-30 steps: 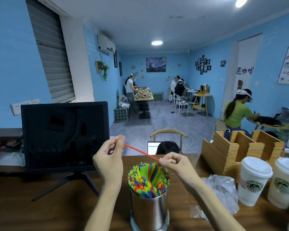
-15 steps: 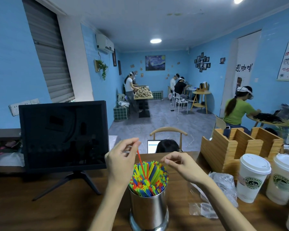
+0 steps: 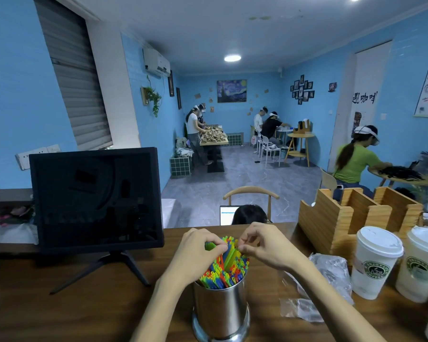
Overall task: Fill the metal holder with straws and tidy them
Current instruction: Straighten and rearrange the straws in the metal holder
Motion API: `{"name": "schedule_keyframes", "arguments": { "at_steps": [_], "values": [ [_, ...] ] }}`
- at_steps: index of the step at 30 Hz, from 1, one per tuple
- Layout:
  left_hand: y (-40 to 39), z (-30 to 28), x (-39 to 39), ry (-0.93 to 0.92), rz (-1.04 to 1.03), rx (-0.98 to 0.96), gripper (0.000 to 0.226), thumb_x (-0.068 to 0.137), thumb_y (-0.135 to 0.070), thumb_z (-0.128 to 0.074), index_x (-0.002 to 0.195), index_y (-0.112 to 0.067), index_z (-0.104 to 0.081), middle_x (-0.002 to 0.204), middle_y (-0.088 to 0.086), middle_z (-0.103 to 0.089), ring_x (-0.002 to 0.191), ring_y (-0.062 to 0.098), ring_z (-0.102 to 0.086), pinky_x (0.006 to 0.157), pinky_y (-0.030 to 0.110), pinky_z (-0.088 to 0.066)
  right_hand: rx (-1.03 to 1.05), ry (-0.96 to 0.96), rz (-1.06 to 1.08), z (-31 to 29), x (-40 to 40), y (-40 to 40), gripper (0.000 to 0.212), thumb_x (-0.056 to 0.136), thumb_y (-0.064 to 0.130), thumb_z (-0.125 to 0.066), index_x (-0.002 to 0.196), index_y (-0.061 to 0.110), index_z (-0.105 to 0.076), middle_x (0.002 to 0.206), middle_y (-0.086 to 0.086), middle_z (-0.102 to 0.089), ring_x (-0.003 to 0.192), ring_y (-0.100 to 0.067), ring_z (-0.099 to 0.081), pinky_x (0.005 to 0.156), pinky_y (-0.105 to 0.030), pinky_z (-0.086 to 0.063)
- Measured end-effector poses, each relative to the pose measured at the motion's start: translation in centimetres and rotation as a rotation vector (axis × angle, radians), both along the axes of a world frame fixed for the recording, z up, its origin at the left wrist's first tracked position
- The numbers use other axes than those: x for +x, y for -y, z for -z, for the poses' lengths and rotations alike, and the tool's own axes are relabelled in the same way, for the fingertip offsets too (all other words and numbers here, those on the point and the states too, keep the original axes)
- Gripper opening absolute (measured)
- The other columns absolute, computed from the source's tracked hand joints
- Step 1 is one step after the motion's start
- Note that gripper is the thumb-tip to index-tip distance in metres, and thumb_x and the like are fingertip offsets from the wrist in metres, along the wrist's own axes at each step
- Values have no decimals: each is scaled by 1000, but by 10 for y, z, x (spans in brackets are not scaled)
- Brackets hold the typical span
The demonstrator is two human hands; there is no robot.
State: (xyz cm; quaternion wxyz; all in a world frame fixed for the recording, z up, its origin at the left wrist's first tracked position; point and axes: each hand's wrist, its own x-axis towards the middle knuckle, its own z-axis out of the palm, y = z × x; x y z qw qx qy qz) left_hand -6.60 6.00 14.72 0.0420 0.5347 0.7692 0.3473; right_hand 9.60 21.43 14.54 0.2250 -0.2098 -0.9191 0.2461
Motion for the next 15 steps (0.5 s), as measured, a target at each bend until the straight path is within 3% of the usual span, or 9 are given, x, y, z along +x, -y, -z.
{"name": "schedule_keyframes", "arguments": {
  "at_steps": [2, 6, 10, 13, 15],
  "values": [
    [-1, 5, -1, 17, -8, 12, 16, 94, -47, -64, 99, -38, -77, 105, -22, -64, 106, 5, -55, 86, 27, -50, 42, 67, -16, -8, -2, 2, 5, 89, 32, -75, 85, 29, -74, 99, 12, -65, 92, -6, -60, 79, -22, -52],
    [-2, 7, 0, 20, -18, 31, 16, 95, -45, -64, 98, -37, -77, 103, -23, -64, 106, 6, -54, 84, 25, -45, 62, 218, -102, -24, -6, 2, 6, 91, 31, -72, 87, 26, -73, 104, 6, -68, 93, -2, -58, 77, -16, -47],
    [-3, 7, -2, 37, -10, 23, 12, 95, -44, -64, 96, -40, -76, 103, -22, -64, 106, 6, -54, 88, 29, -48, -43, 336, -215, -37, -14, 2, 4, 92, 20, -70, 89, 22, -72, 110, -1, -68, 100, -11, -63, 74, -14, -49],
    [-4, 7, -2, 39, -5, 20, 13, 96, -43, -64, 96, -40, -76, 104, -21, -65, 106, 6, -54, 89, 28, -48, -60, 364, -242, -43, -20, 1, 6, 91, 17, -71, 89, 22, -73, 111, -6, -69, 102, -19, -66, 78, -20, -55],
    [-3, 7, -2, 42, -6, 18, 13, 96, -44, -63, 96, -41, -76, 104, -22, -64, 107, 6, -54, 91, 30, -48, -25, 351, -224, -43, -22, 0, 5, 90, 19, -73, 93, 20, -77, 109, -4, -70, 97, -17, -66, 71, -14, -51]
  ]
}}
